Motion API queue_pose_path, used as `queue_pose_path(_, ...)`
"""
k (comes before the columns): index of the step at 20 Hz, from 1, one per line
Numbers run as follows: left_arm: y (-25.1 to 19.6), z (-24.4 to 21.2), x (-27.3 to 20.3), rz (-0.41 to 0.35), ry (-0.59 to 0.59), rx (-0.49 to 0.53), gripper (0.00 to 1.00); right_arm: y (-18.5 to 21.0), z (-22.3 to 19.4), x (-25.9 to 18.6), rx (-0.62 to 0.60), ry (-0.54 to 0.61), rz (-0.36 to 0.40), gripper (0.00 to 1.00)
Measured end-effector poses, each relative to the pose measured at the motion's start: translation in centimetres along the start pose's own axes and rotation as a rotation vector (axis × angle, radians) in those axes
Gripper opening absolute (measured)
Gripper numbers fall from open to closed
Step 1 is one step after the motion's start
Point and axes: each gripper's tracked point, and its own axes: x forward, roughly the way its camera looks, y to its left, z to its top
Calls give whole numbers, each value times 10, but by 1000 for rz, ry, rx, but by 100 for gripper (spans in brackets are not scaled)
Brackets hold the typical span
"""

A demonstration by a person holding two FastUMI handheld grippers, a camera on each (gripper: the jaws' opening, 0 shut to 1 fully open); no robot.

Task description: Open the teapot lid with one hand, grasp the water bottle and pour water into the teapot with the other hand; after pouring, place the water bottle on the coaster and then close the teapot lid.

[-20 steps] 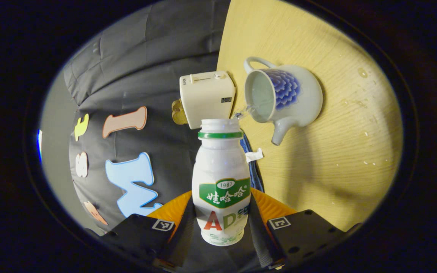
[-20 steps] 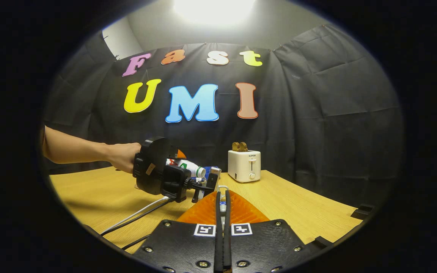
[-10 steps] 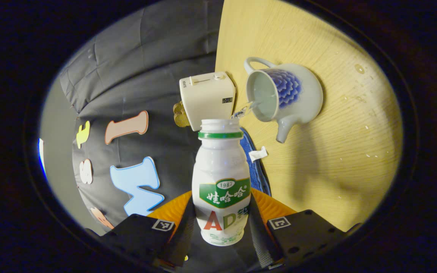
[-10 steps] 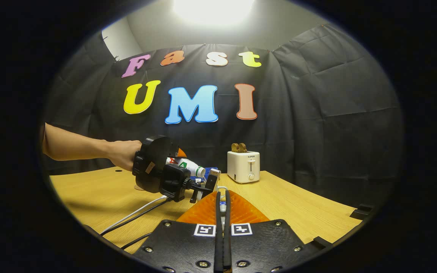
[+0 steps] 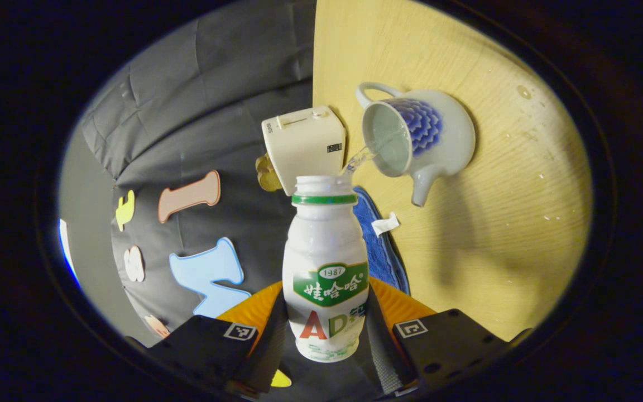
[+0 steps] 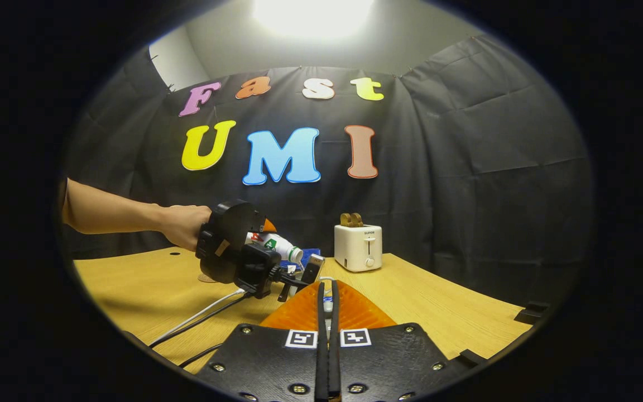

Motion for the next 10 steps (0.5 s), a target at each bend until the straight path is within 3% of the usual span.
queue_pose_path(3,2,1,0,5,-1,25,80,1,1,1,-2,-3,0,1)
queue_pose_path(4,4,0,0,6,-2,34,75,1,1,1,-1,-2,1,1)
queue_pose_path(6,7,0,0,13,-1,58,80,1,1,0,-2,-3,1,1)
queue_pose_path(10,11,2,-1,32,-4,81,80,1,0,1,2,-1,5,1)
